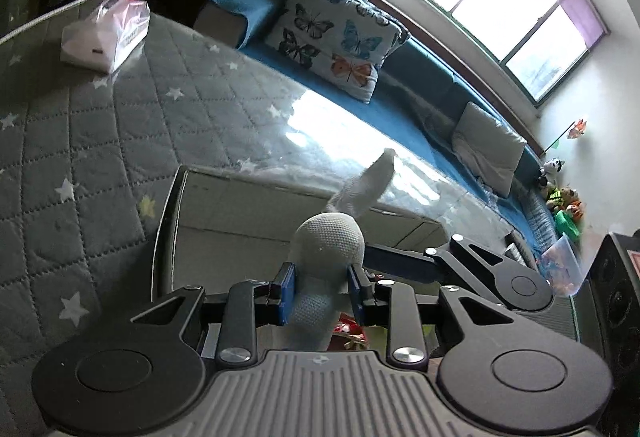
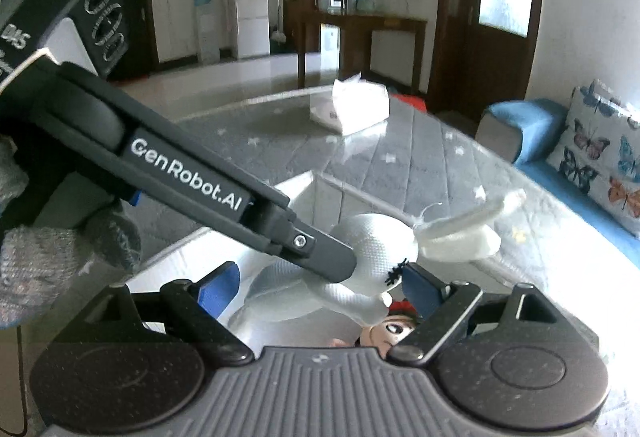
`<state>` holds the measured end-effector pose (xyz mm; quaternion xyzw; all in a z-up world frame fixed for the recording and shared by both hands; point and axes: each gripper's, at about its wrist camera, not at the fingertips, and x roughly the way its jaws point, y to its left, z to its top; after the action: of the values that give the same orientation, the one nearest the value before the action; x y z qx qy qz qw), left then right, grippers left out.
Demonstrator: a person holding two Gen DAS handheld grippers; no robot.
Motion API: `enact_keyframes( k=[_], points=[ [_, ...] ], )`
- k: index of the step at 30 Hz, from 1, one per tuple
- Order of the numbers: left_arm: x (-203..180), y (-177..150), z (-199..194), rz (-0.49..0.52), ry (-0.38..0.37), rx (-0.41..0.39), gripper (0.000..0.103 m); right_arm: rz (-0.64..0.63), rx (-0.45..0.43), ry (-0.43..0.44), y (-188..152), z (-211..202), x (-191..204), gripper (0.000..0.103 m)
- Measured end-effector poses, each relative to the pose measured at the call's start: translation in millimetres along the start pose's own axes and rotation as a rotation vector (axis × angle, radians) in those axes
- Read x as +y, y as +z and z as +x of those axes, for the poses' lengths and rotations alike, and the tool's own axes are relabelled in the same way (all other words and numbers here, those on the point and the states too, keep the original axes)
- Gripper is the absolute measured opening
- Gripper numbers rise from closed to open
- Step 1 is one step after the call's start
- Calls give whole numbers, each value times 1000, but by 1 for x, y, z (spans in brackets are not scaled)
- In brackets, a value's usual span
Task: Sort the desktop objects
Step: 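Carry the white rabbit into the box and open the left tool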
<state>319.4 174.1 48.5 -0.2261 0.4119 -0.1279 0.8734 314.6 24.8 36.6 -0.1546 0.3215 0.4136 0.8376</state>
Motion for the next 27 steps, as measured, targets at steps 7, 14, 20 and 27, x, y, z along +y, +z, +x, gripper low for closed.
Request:
enact_keyframes(
  k=[7,14,20,27],
  points=[
    [6,-4,10,-7,20,31,29,-2,31,9,-6,10,0,90],
    [7,-8,3,-1,51,27,31,0,25,4,-7,6,3,89],
    [5,-10,-6,12,70,11,32,7,8,-10,-8,-4,6,89],
    [-6,-16,-24,45,73,-30,32,3,-36,-36,-13,-26,12,89]
  ],
)
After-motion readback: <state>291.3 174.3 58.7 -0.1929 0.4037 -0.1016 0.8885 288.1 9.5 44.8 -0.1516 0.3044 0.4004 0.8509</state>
